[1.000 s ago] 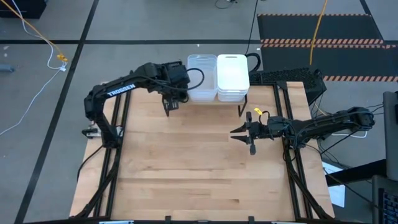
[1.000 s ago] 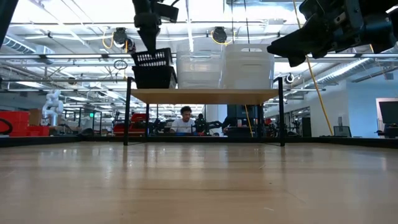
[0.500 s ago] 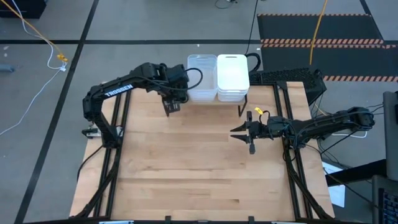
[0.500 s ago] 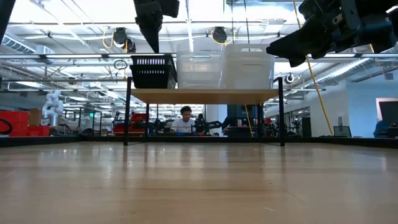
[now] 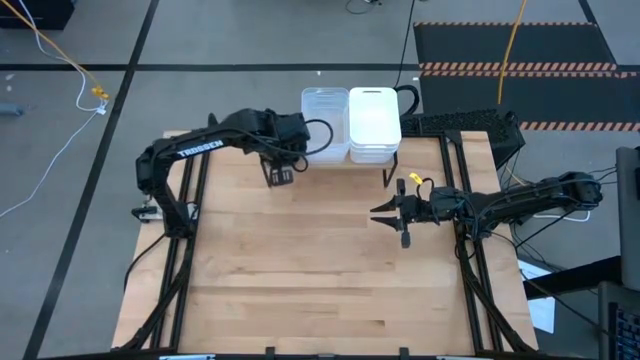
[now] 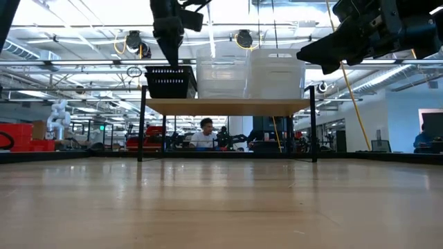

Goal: Stack baskets on shelf by color
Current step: Stack the black bin on top of the black bins on the shelf, then return to Home Position

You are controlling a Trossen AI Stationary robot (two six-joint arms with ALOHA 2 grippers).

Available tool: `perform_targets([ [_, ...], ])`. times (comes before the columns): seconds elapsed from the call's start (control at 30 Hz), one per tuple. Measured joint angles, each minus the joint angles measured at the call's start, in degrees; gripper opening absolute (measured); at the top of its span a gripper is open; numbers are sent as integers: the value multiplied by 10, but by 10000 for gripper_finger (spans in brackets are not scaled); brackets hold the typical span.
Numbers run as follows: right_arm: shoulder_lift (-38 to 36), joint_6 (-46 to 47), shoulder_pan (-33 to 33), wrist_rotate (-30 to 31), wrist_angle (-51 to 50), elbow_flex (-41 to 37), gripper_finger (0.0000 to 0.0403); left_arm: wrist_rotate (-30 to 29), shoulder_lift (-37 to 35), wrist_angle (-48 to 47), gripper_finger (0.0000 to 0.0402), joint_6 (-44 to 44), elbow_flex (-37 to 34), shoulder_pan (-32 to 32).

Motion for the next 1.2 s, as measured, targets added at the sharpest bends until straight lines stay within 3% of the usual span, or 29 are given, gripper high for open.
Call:
perform_targets([
  [0.37, 0, -1, 0, 0, 2, 0, 89, -28, -6, 43, 72, 11, -20, 20],
  [0.53, 0, -1, 0, 0, 3, 0, 89, -29, -13, 38, 72, 9, 2, 7],
  [0.77, -4, -7, -2, -25, 78, 6, 89, -28, -89, 90, 72, -28, -3, -38],
  [0.87, -33, -18, -2, -78, 29, 39, 89, -1, -152, 190, 72, -32, -83, -66],
  [1.0, -123, 2, -2, -142, -104, 88, 89, 43, -261, 350, 72, -32, -265, -98],
  [1.2, -281, 32, -1, -172, -178, 60, 89, 38, -445, 594, 72, -39, -546, -136],
])
